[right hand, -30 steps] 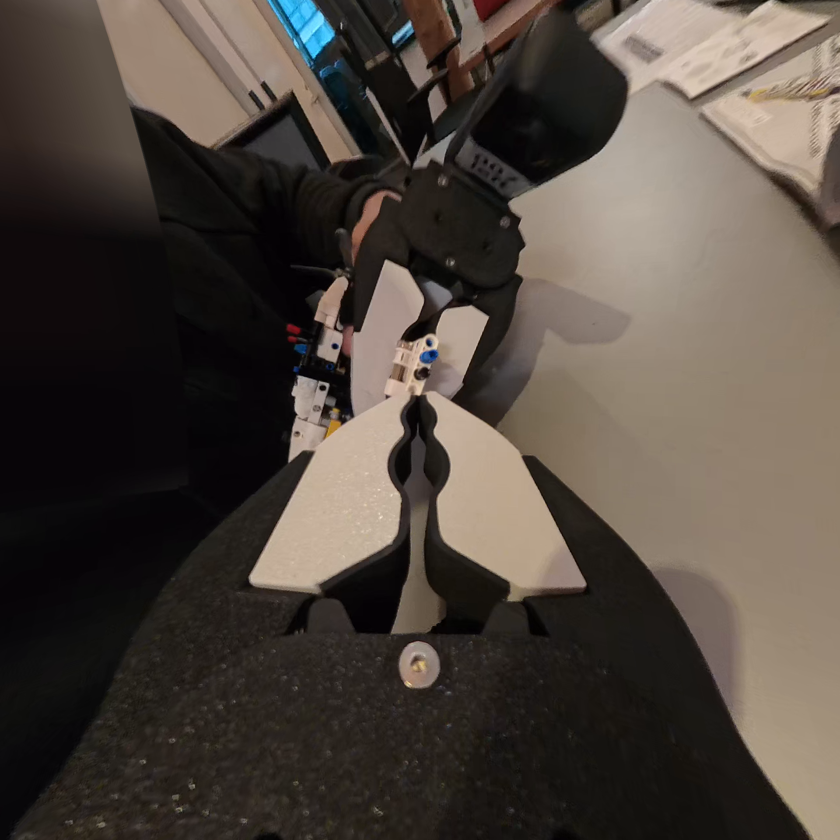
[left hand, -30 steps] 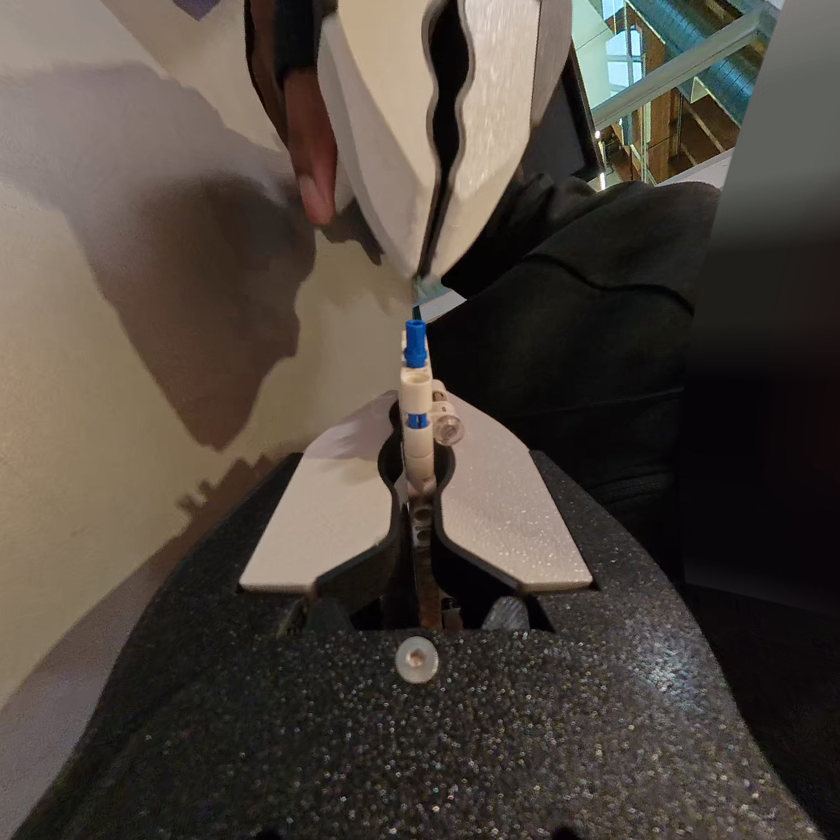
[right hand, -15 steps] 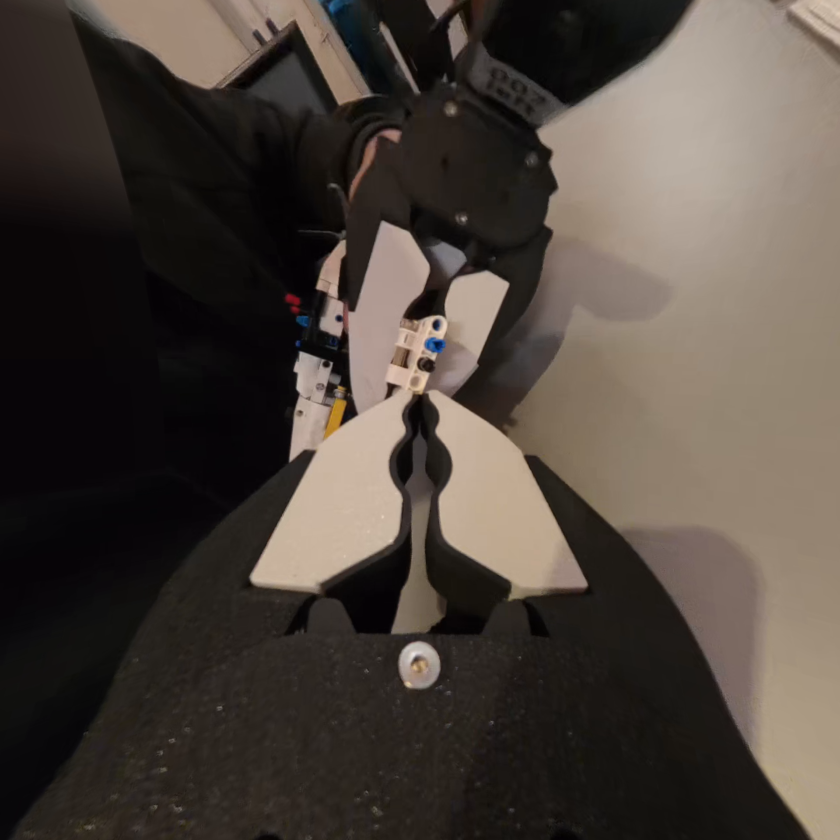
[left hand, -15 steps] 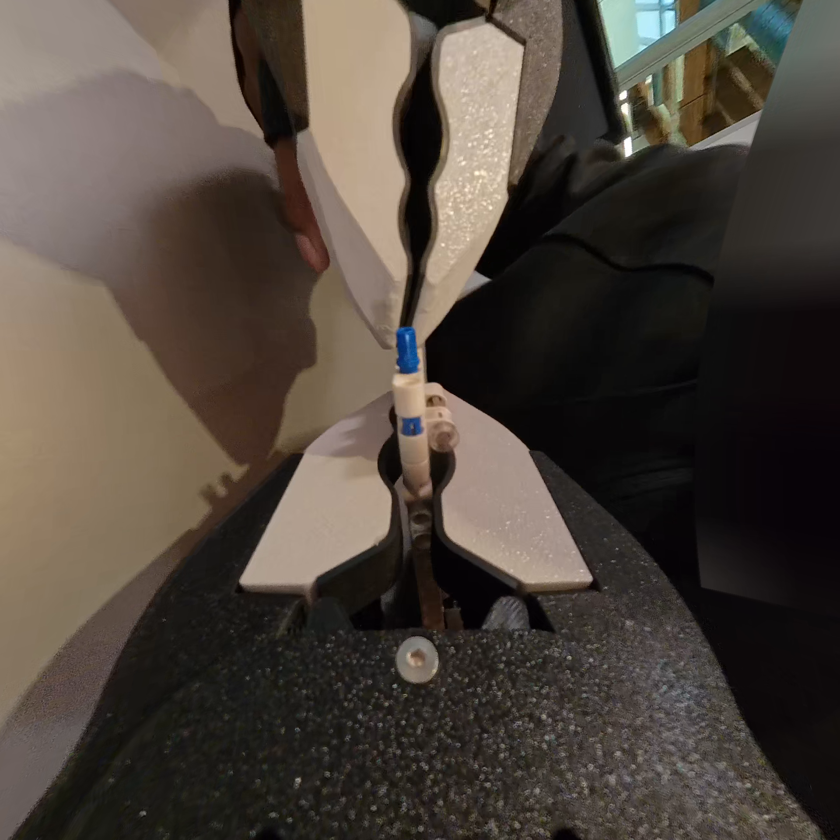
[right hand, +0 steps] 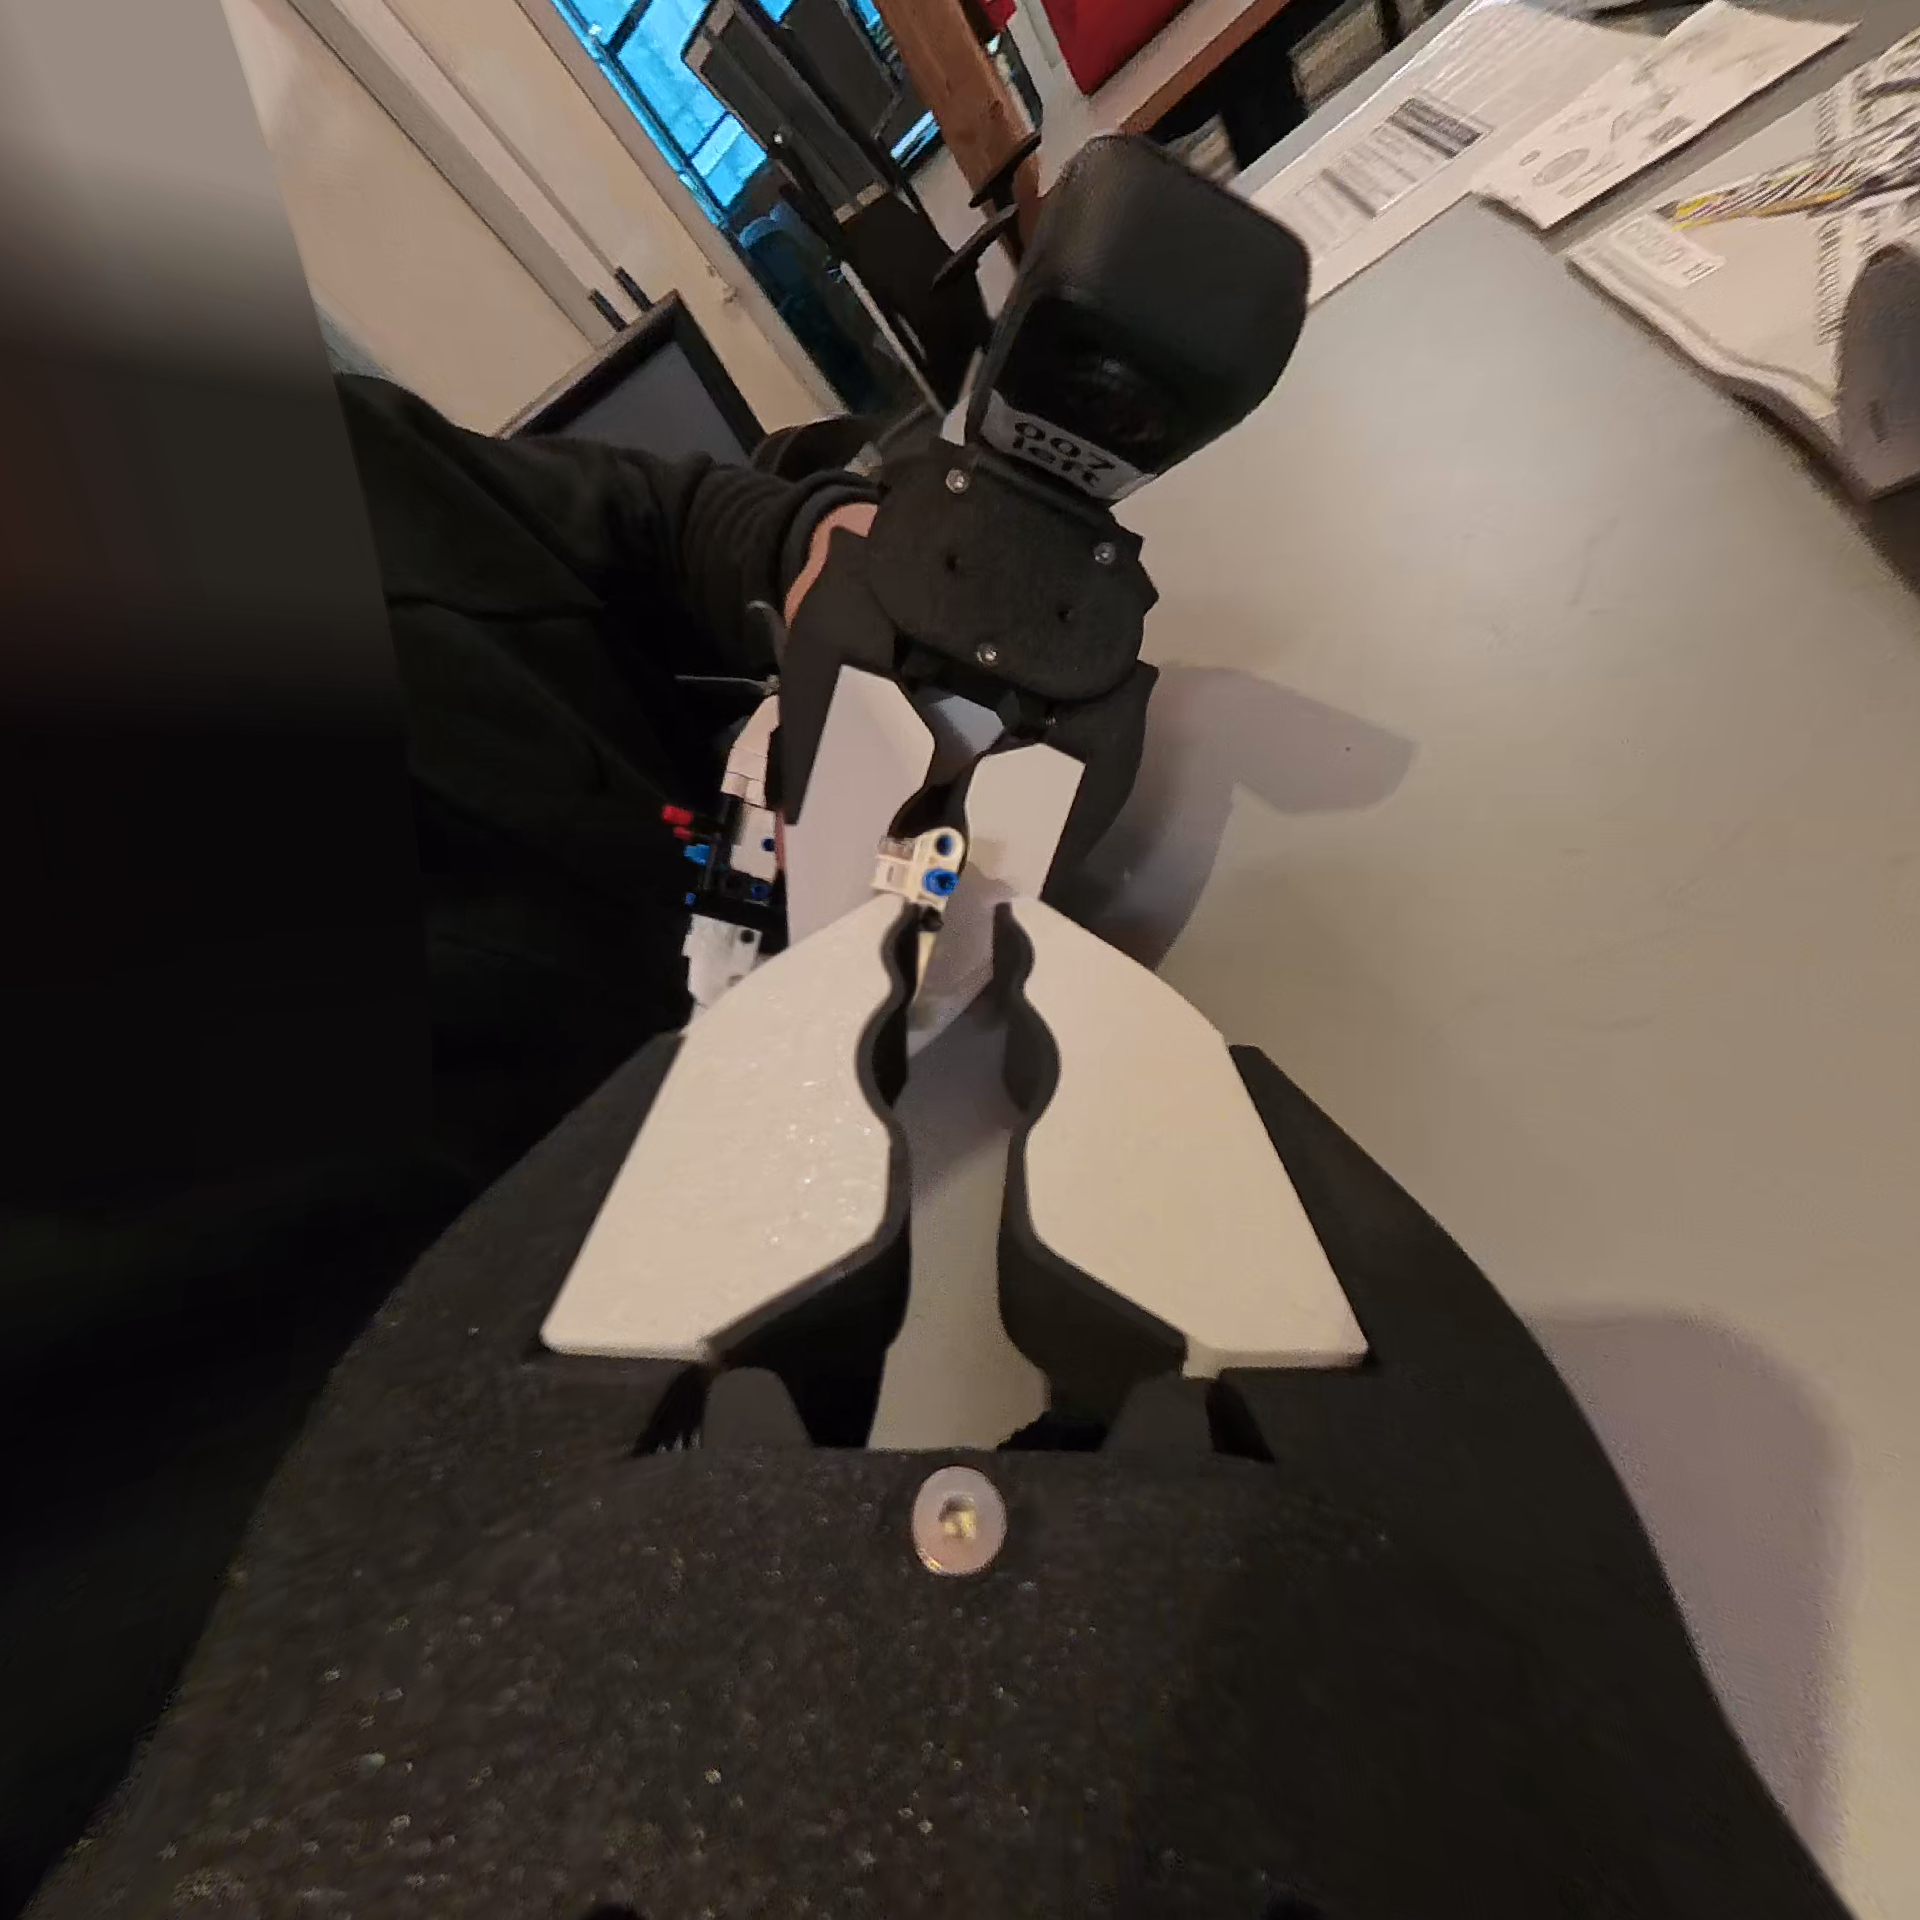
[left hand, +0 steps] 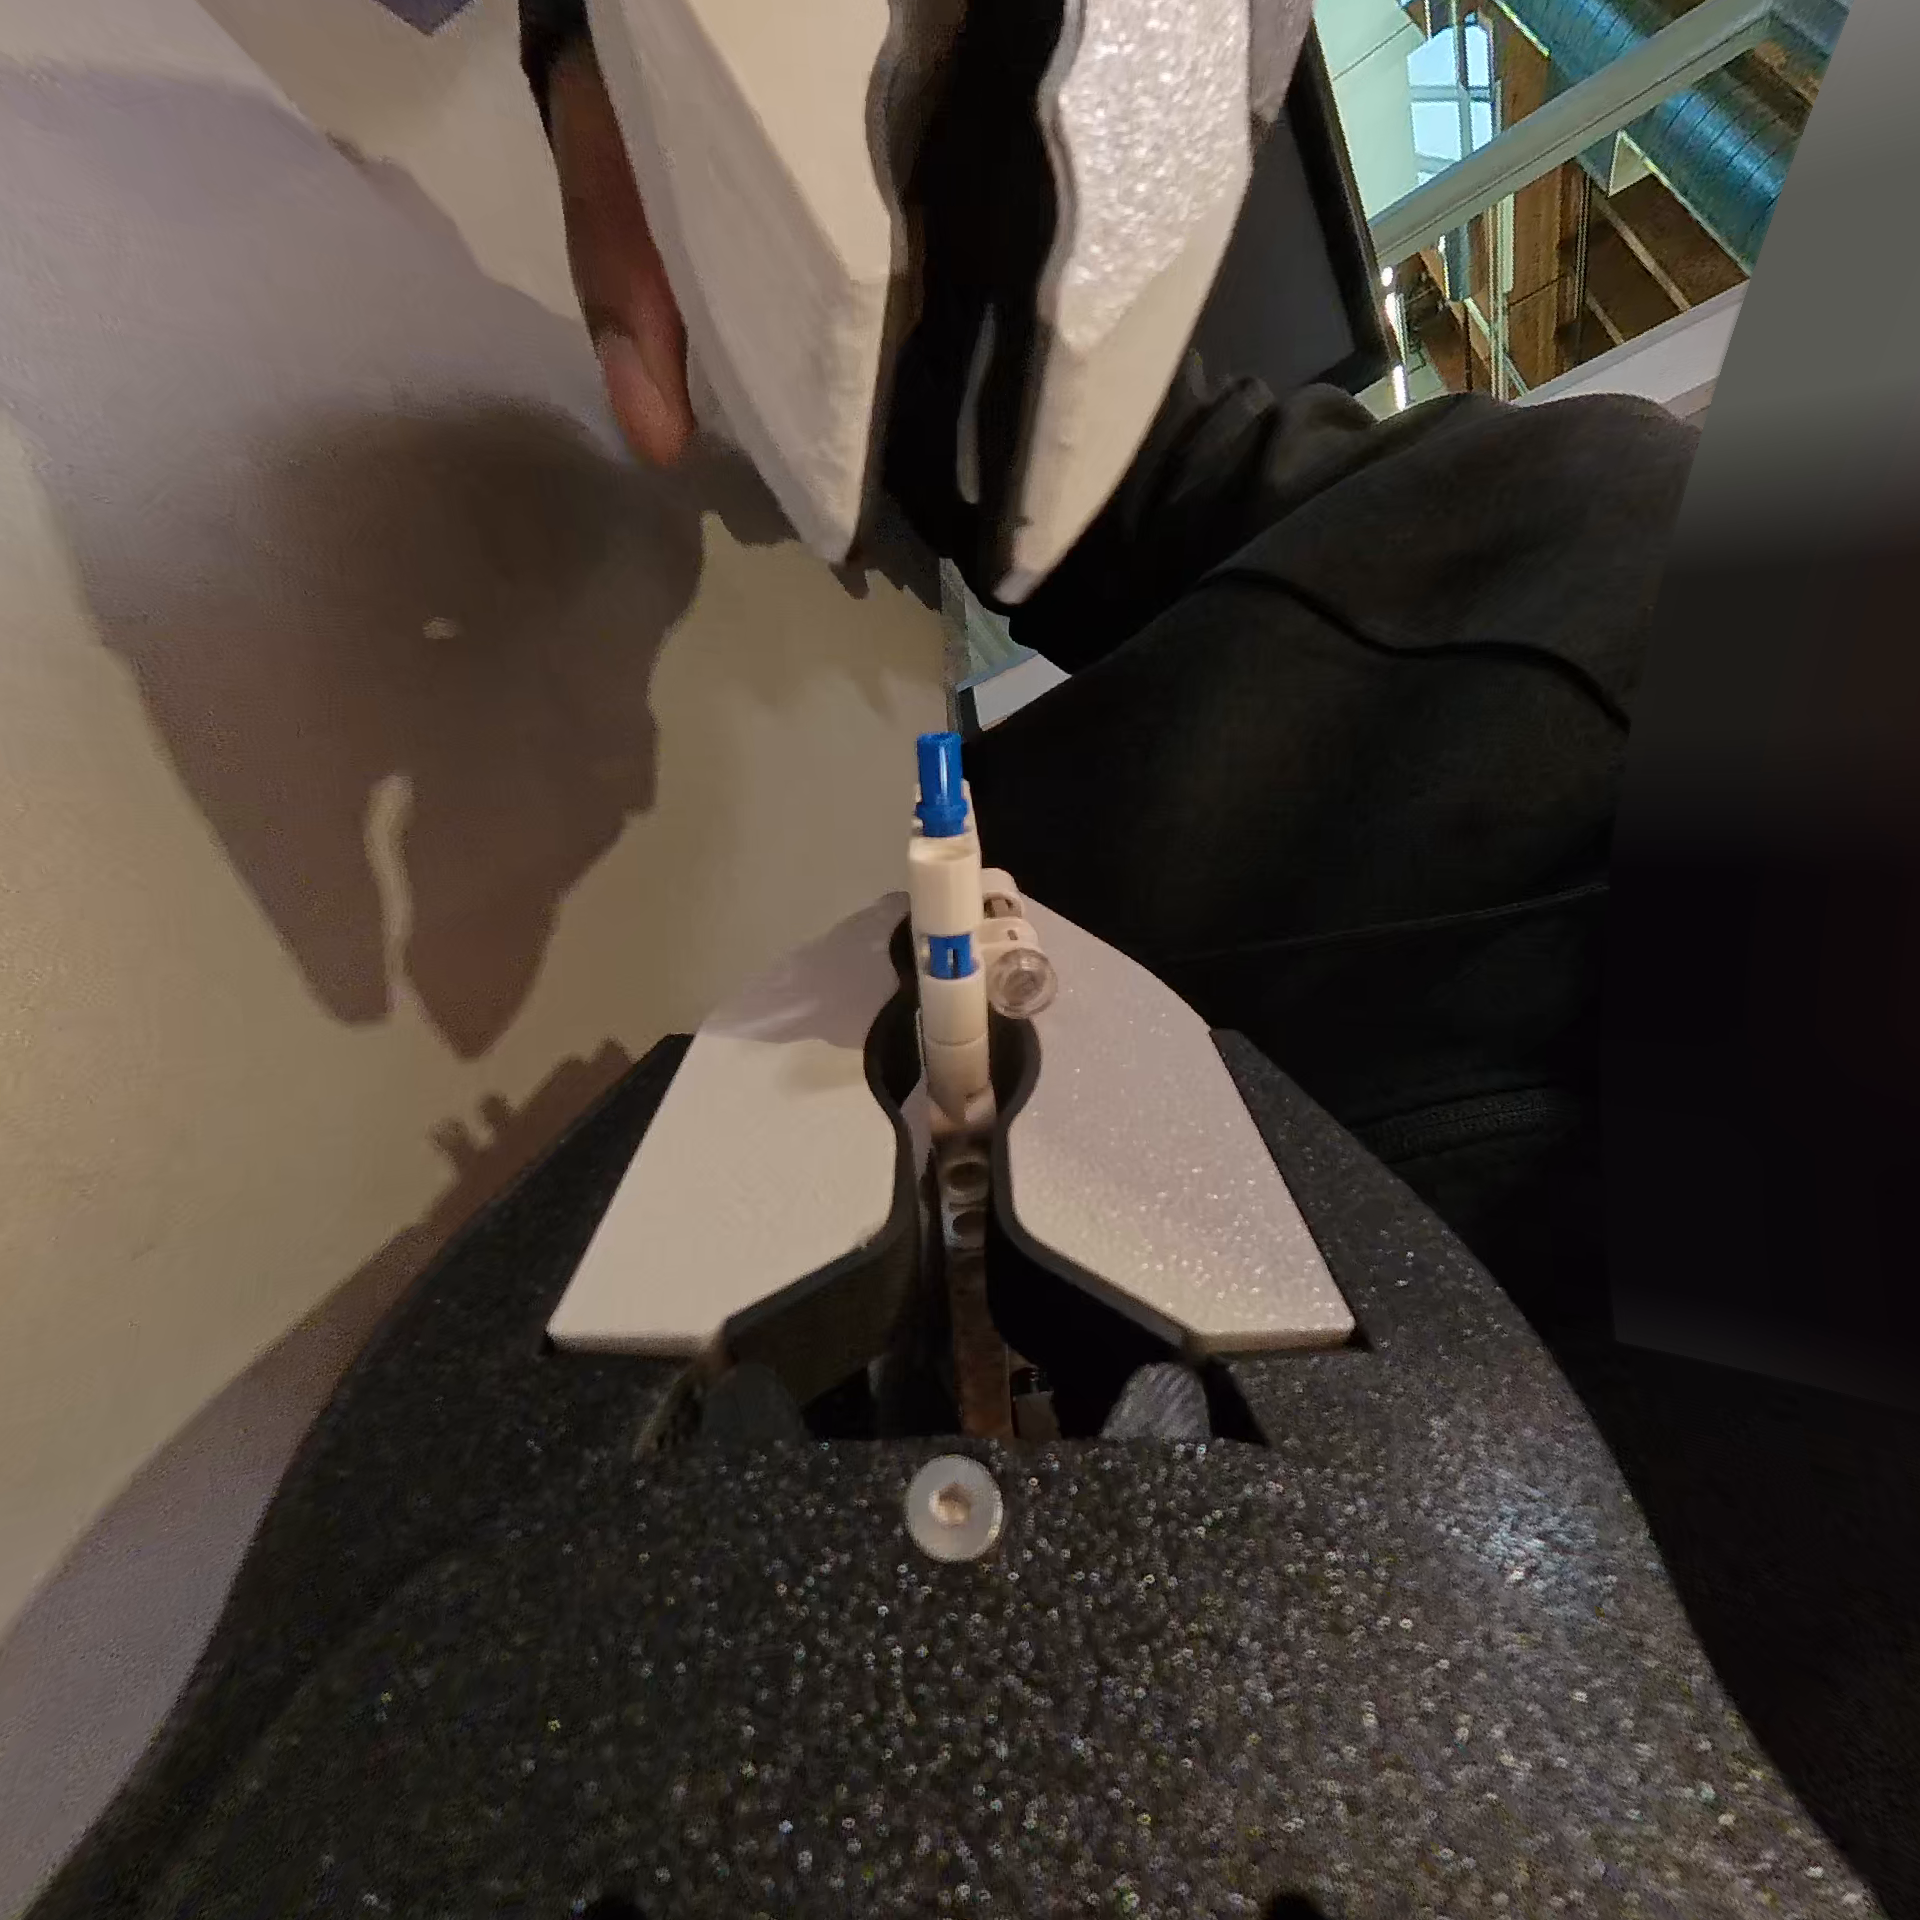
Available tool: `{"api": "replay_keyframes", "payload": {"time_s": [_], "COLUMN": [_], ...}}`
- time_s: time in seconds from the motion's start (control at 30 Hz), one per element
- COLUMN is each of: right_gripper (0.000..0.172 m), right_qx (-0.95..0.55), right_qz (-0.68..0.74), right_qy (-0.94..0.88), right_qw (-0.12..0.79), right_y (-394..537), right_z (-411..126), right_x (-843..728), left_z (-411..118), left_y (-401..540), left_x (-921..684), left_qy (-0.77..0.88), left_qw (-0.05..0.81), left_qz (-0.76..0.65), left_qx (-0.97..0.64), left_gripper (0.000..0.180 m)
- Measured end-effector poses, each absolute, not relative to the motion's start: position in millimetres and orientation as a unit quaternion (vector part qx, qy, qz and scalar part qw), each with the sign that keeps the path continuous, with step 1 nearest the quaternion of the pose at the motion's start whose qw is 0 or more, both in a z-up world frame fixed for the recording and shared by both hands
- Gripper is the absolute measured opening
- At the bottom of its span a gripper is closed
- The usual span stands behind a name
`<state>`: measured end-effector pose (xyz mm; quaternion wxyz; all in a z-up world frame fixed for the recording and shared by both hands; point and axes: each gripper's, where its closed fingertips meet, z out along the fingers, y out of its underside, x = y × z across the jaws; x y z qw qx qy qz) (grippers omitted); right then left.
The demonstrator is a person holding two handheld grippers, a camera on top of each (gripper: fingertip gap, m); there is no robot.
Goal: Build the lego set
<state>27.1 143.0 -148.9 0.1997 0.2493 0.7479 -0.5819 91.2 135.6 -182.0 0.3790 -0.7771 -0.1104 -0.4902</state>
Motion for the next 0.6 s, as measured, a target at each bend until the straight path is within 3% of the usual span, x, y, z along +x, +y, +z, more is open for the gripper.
{"api": "replay_keyframes", "payload": {"time_s": [0.1, 0.17, 0.6], "right_gripper": [0.029, 0.029, 0.009], "right_qx": [0.241, 0.236, 0.212], "right_qz": [-0.56, -0.541, -0.514], "right_qy": [0.757, 0.771, 0.783], "right_qw": [0.235, 0.24, 0.279], "right_y": [137, 133, 117], "right_z": [-151, -158, -159], "right_x": [34, 37, 43], "left_z": [-182, -182, -182], "left_y": [136, 136, 136], "left_x": [92, 92, 93], "left_qy": [-0.109, -0.109, -0.103], "left_qw": [0.378, 0.379, 0.373], "left_qz": [-0.488, -0.487, -0.482], "left_qx": [-0.779, -0.779, -0.786], "left_gripper": [0.008, 0.008, 0.008]}}
